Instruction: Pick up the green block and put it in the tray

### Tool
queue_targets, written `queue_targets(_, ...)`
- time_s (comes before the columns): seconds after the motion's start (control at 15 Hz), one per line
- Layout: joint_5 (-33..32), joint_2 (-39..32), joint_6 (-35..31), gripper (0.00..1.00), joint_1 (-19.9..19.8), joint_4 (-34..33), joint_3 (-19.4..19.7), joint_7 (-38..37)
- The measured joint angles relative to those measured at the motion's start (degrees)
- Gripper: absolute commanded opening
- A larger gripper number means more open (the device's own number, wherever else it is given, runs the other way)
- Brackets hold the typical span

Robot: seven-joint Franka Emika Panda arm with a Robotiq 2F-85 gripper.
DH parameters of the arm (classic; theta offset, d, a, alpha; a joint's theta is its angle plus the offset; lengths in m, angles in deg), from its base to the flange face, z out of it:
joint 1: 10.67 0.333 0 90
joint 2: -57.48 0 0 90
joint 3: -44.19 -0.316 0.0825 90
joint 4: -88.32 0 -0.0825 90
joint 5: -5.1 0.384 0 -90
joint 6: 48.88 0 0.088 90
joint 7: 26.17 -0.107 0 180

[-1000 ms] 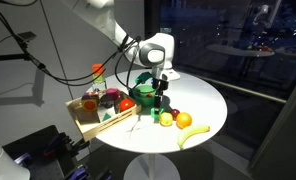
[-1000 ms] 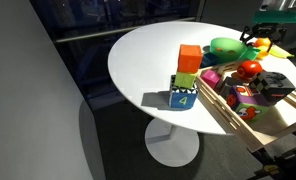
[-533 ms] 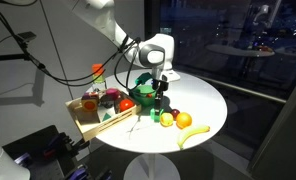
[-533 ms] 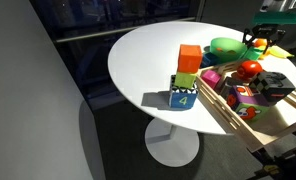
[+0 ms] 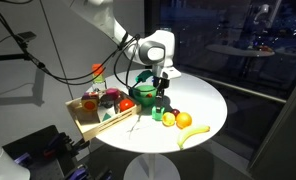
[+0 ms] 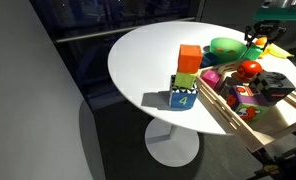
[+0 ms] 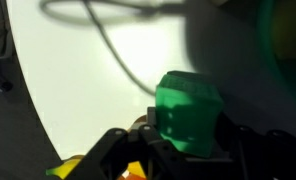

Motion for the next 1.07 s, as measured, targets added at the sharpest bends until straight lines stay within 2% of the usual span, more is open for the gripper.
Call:
queue_targets(0.47,0.0,4.45,0.47,0.31,0.38,0.38,-0.09,0.06)
queue_targets(1.07,-0.01,12.6,1.14,0.31,2.04,5.36,-2.14,2.34)
